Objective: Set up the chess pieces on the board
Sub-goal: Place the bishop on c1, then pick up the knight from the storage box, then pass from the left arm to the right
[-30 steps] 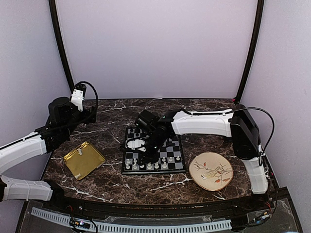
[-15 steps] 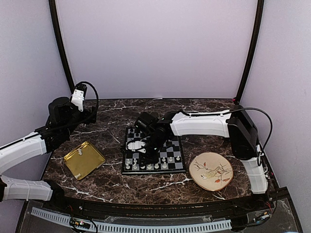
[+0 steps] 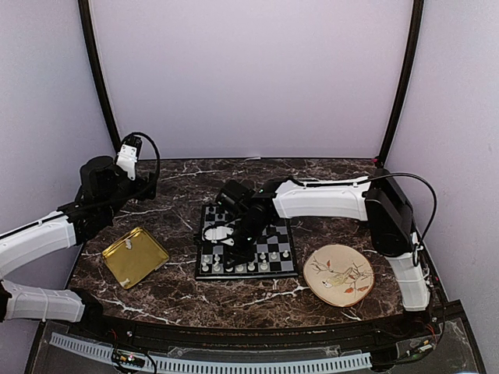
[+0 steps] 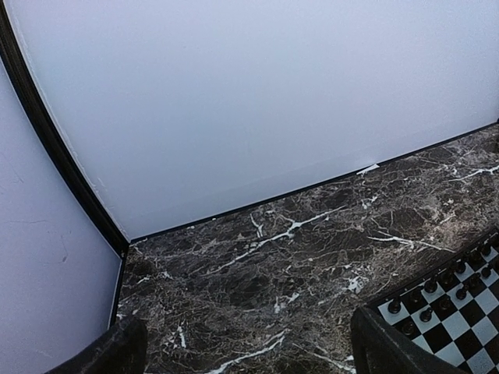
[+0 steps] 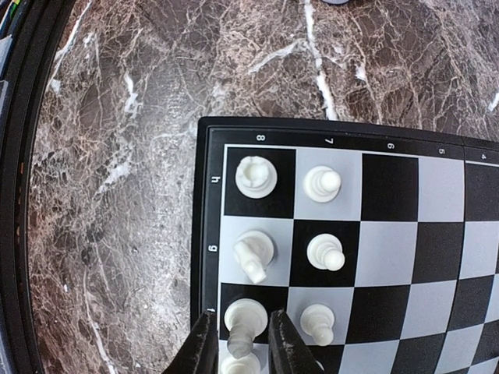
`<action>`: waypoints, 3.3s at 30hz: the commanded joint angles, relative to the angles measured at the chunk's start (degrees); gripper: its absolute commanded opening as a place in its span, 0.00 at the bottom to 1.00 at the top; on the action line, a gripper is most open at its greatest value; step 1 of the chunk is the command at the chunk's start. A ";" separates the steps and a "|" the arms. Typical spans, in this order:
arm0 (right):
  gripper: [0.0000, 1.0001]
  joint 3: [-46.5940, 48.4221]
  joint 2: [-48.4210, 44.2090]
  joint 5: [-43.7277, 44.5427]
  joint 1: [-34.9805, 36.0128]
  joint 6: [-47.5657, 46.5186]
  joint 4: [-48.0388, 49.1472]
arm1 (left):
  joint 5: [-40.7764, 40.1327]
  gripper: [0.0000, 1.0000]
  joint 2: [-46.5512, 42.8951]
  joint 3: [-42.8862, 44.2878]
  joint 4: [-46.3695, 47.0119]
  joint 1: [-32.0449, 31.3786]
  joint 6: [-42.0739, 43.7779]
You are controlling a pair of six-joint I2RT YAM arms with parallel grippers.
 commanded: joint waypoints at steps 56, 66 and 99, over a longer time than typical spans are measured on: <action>0.32 -27.07 -27.74 -12.15 -18.15 0.64 9.62 | 15.01 0.33 26.09 8.79 -49.12 23.03 -30.45; 0.32 -26.77 -27.03 -12.09 -18.15 0.59 9.25 | 17.27 0.30 29.36 8.74 -47.82 22.99 -29.78; 0.37 -23.13 -26.35 -12.81 -17.95 -4.65 5.43 | 49.63 0.12 22.63 19.24 -48.29 1.85 -15.51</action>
